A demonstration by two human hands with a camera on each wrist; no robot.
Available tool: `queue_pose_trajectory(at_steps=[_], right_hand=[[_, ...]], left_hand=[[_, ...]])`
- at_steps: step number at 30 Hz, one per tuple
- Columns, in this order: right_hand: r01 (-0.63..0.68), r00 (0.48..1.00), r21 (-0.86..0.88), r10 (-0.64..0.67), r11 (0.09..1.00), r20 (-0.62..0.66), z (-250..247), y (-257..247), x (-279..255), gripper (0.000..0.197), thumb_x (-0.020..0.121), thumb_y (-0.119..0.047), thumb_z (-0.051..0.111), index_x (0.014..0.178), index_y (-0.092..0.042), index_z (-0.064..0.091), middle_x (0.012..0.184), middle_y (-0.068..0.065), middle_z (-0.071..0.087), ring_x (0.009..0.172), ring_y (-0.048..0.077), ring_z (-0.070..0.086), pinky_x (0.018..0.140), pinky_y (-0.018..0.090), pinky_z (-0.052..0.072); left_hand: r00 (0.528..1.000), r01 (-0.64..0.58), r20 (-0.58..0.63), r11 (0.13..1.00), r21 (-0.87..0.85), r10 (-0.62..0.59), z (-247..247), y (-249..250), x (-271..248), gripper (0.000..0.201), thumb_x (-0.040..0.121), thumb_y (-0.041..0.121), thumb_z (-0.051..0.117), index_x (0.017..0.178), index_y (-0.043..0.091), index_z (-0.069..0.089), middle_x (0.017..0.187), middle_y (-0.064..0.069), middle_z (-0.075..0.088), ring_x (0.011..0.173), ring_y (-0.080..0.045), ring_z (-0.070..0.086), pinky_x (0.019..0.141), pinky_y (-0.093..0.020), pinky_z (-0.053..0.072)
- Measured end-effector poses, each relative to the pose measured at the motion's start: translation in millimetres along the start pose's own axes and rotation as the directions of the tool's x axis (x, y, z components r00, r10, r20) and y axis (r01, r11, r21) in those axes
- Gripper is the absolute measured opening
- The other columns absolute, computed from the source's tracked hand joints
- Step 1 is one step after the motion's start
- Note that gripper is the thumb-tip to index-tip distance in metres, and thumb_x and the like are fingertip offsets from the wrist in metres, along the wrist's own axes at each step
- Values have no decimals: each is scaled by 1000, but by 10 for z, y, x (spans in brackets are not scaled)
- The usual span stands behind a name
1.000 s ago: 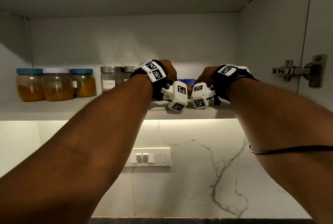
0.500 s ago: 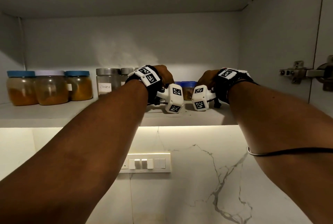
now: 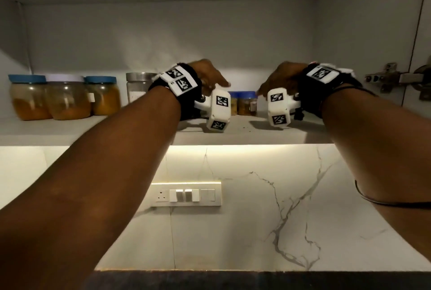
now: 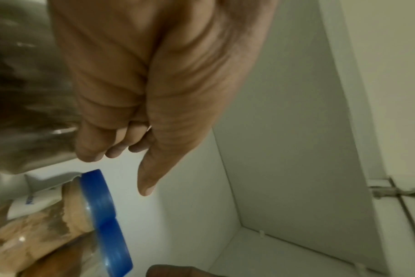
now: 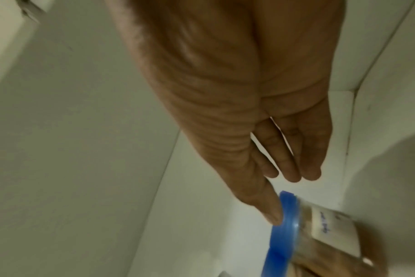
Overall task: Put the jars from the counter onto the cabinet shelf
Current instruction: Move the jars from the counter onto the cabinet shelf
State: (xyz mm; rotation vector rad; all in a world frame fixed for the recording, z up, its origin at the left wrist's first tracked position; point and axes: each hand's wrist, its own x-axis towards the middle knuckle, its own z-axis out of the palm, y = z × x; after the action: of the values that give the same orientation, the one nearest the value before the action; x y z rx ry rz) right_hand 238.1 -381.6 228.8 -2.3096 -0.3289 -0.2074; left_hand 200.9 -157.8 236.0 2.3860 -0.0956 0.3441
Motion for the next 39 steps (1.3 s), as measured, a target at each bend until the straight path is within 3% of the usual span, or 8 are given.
queue_pose_trajectory(at_steps=[3, 6, 10, 14, 19, 25, 34, 39], right_hand=[[68, 997, 91, -66, 994, -25, -29, -63, -225, 42, 75, -25, 84, 108, 0, 75, 103, 13, 78, 93, 27, 72, 87, 35, 60], [209, 976, 302, -181, 930, -120, 94, -131, -624, 13, 90, -13, 71, 97, -1, 74, 115, 24, 71, 86, 24, 74, 65, 21, 61], [396, 918, 343, -362, 852, -162, 314, -115, -1204, 15, 93, -31, 69, 98, -18, 69, 110, 6, 73, 101, 16, 73, 85, 20, 58], [470, 858, 378, -514, 798, 17, 694, 18, -1769, 72, 53, -81, 69, 99, -28, 52, 90, -22, 68, 87, -7, 64, 92, 17, 53], [464, 851, 500, -525, 731, -21, 1063, 185, -2046, 55, 69, -71, 67, 95, -28, 46, 80, -30, 69, 81, -14, 61, 80, 9, 45], [338, 930, 559, -360, 757, -73, 1780, 582, -2393, 13, 94, -10, 64, 106, -7, 70, 105, 7, 75, 95, 21, 73, 81, 26, 56], [-110, 972, 463, -2, 880, 235, 3353, 1704, -2525, 12, 88, -7, 73, 96, -15, 77, 96, 14, 76, 82, 12, 66, 76, 25, 53], [-316, 944, 317, 265, 894, 196, 4046, 2349, -2577, 20, 82, -13, 79, 101, -17, 76, 103, 10, 76, 99, 18, 71, 98, 44, 56]], left_hand=[[999, -35, -33, 947, -320, 26, -24, -10, -278, 26, 82, 13, 80, 71, 2, 59, 67, -13, 58, 54, -19, 57, 57, -30, 56], [989, -143, -108, 853, -502, 102, 17, -73, -680, 21, 88, 7, 72, 105, -6, 68, 97, -20, 71, 87, -26, 74, 77, -35, 63], [969, -248, -160, 765, -594, 190, 105, -246, -1218, 19, 95, 9, 64, 107, -5, 66, 96, -14, 72, 79, -17, 74, 72, -23, 59], [982, -150, -14, 736, -660, 187, 238, -585, -1631, 23, 104, 17, 50, 84, 12, 61, 72, 7, 71, 61, -2, 64, 70, -16, 54], [958, -286, -117, 829, -481, 263, 416, -974, -2144, 16, 99, 22, 57, 95, 8, 64, 82, 5, 70, 76, -10, 69, 78, -19, 55], [986, -161, -50, 868, -470, 156, 921, -1817, -2471, 21, 94, 13, 67, 104, -5, 70, 88, -16, 76, 72, -20, 74, 70, -31, 62], [932, 347, 259, 822, -451, -252, 2104, -3443, -2671, 9, 90, 11, 71, 99, 7, 71, 85, -10, 72, 68, -12, 63, 57, -17, 49], [835, 525, 327, 818, -234, -443, 2723, -4236, -2657, 30, 82, 18, 80, 108, 7, 70, 109, -22, 73, 86, -28, 69, 69, -34, 56]])
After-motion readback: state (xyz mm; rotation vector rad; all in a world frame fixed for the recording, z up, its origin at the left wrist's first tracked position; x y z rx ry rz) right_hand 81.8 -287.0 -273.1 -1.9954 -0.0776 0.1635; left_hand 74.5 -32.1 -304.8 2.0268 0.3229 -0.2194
